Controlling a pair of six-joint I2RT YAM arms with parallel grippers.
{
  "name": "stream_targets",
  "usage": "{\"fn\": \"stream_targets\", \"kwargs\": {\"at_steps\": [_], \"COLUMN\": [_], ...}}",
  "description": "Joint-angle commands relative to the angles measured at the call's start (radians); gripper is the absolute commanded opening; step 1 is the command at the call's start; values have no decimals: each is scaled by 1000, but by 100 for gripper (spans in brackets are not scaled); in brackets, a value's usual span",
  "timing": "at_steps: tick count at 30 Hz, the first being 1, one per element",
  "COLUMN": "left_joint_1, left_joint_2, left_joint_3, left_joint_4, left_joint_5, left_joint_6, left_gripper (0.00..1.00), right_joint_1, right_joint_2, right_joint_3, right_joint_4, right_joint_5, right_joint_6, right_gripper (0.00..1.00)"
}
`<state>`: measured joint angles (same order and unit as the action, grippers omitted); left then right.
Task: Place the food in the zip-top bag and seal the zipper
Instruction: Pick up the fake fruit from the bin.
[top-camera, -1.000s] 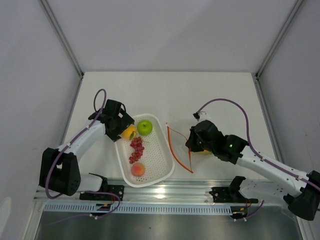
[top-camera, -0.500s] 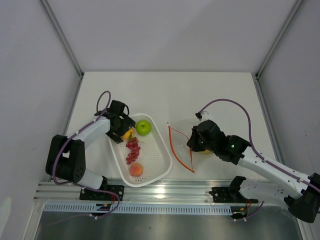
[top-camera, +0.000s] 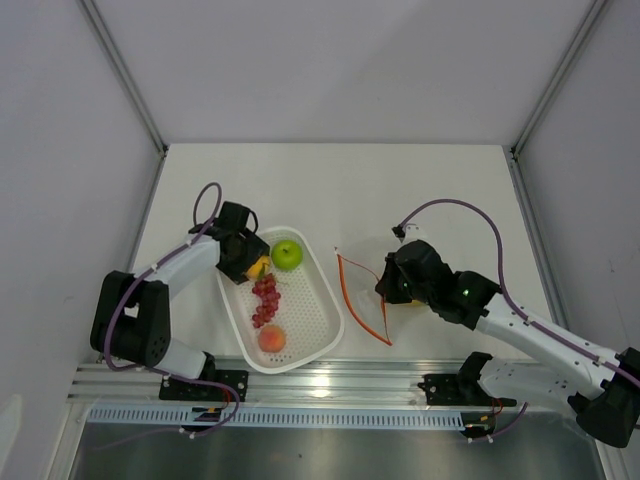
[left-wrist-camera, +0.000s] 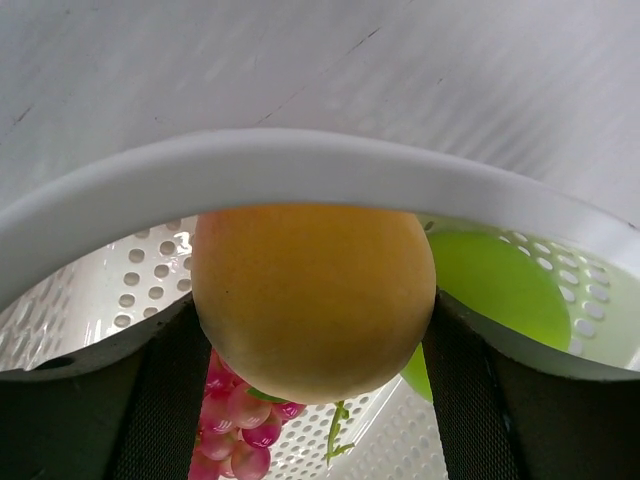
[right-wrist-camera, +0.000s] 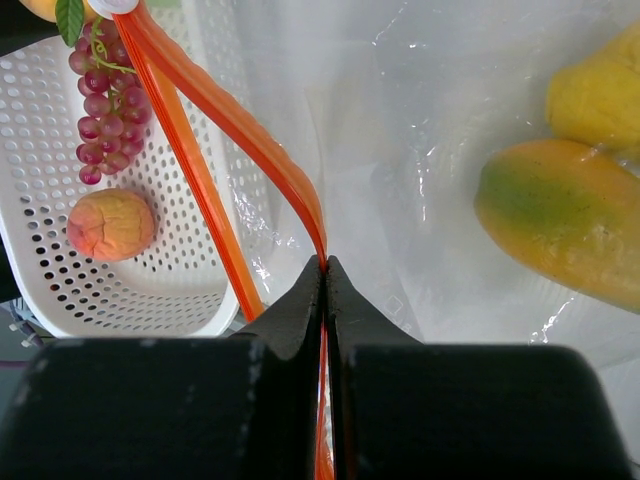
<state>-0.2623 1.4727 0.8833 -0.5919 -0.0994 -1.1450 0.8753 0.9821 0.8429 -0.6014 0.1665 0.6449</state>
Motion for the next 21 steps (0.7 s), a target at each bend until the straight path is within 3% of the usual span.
{"fn": "stream_targets", "kwargs": {"at_steps": [1, 12, 21], "left_joint_1": [3, -43, -118], "left_joint_2": [-46, -163, -383], "left_joint_3": [-35, -87, -179], "left_joint_4": [70, 142, 204], "left_joint_5": [30, 75, 131], "left_joint_6": [30, 116, 179], "left_gripper": [32, 1, 1], "right_joint_1": [-6, -9, -9], "right_joint_2": [-22, -31, -40], "right_joint_3": [-1, 4, 7], "right_joint_4": [18, 14, 17], "right_joint_5": [1, 1, -2], "right_joint_6": [-16, -11, -7], "right_gripper": [0, 0, 0]}}
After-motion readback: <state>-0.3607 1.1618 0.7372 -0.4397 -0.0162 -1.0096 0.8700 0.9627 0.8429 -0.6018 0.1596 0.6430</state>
